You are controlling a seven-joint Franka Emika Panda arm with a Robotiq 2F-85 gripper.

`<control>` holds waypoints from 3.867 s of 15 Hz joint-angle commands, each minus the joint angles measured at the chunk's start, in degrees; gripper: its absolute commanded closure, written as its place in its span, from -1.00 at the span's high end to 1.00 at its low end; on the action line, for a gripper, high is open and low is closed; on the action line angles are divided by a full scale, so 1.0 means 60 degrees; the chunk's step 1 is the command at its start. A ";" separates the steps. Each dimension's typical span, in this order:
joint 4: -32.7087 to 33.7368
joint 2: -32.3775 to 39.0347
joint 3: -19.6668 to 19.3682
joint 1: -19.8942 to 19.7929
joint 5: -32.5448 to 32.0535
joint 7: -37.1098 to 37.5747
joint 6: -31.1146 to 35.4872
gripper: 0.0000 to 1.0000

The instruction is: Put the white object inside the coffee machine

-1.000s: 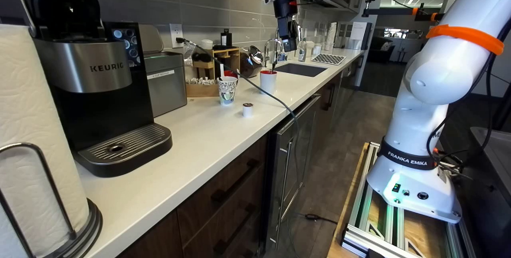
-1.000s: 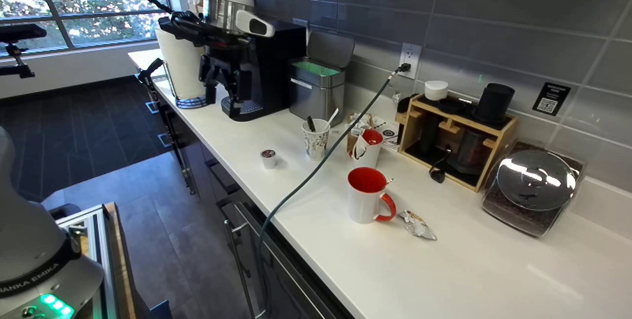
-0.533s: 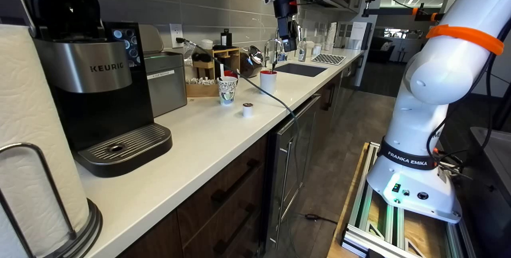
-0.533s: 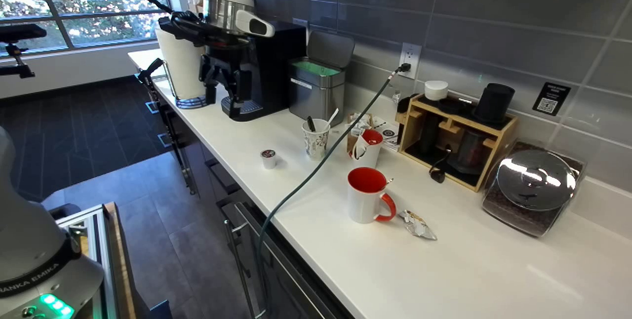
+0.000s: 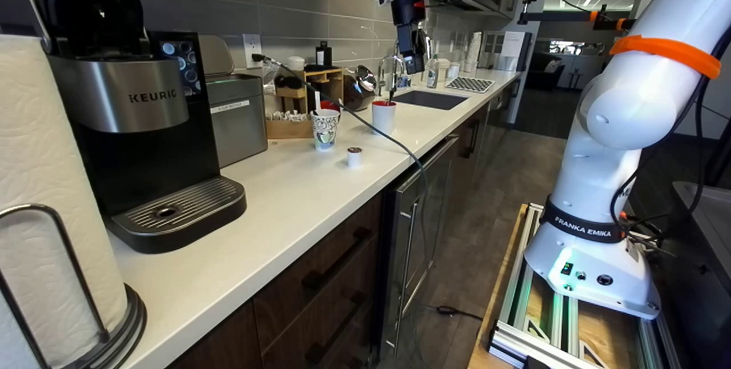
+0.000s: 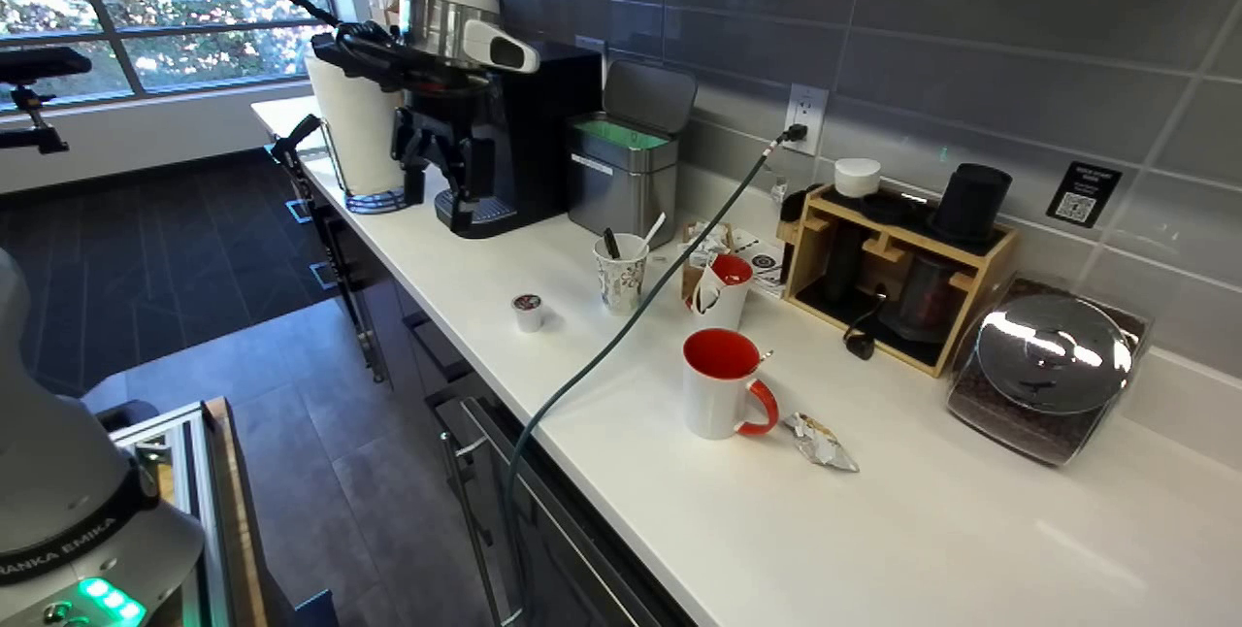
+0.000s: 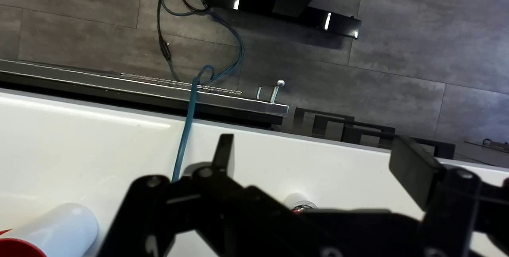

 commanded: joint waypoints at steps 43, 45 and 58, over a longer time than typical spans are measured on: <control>-0.2013 0.3708 0.1223 0.0000 -0.0950 0.4628 0.8834 1.00; -0.1956 0.3780 0.1241 0.0016 -0.0587 0.4120 0.8850 1.00; -0.1935 0.3644 0.1184 0.0016 0.0401 0.3259 0.8807 -0.43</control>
